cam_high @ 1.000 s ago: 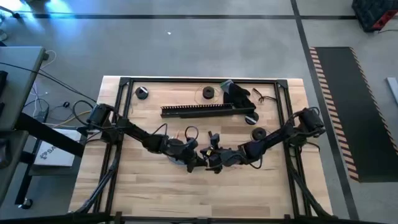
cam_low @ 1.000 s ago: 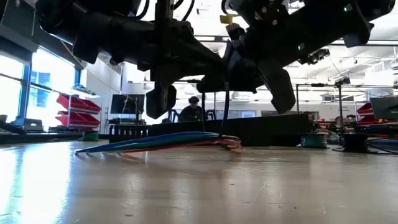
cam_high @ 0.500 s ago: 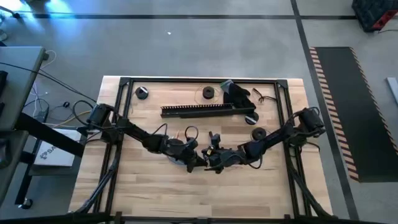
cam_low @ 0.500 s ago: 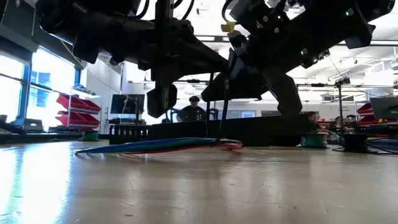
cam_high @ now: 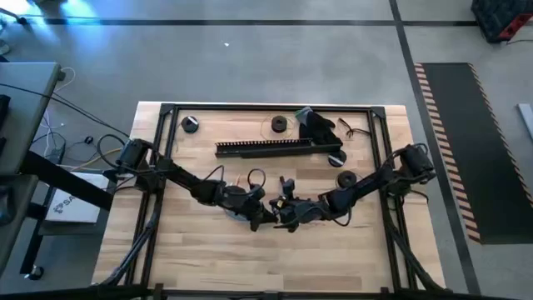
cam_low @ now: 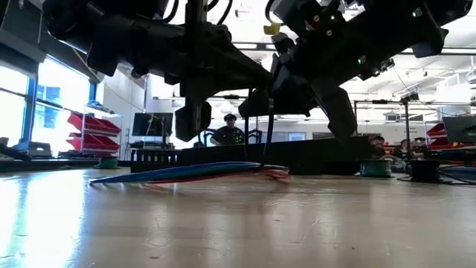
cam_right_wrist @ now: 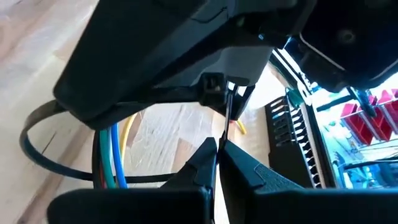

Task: Ziptie cables
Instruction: Wrap the black zip tie around the cables

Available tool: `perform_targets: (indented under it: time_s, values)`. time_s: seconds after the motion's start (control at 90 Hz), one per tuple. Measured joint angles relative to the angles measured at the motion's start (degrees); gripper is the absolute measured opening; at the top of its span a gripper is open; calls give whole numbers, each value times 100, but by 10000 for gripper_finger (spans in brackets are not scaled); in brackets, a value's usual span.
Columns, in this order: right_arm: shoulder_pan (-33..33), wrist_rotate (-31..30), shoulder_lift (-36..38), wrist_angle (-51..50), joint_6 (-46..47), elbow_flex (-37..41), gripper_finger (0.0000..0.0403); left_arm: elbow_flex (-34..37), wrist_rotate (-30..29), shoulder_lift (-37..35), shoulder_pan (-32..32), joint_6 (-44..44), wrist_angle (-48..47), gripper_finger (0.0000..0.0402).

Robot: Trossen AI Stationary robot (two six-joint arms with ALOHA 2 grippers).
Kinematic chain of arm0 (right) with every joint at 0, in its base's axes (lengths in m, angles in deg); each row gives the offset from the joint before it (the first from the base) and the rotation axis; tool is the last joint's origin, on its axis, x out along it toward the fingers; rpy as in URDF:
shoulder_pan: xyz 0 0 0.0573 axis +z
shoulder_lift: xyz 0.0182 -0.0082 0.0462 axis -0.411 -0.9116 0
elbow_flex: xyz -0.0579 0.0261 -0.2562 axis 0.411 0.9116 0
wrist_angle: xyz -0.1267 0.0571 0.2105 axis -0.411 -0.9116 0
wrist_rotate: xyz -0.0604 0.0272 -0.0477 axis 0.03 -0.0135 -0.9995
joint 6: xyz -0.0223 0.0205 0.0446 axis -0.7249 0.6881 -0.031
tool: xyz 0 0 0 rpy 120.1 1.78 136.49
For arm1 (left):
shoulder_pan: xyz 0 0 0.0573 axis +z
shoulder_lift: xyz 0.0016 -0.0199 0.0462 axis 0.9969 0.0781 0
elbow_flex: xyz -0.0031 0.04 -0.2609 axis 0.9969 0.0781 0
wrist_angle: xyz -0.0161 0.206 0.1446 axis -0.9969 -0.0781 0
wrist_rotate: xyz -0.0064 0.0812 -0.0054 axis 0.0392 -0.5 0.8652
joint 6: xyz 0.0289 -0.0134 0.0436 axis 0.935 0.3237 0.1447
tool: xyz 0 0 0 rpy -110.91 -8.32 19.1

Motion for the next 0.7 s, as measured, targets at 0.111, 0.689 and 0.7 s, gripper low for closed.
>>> perform_targets:
  time_s: [0.111,0.689,0.7]
  values:
    - [6,-2,0,41,-102,0,0,0,0,0,0,0,-21,0]
    - [93,-61,7,-176,193,1,0,0,17,0,-4,6,13,0]
    - [98,-62,11,-177,193,1,0,0,17,0,-4,5,13,0]
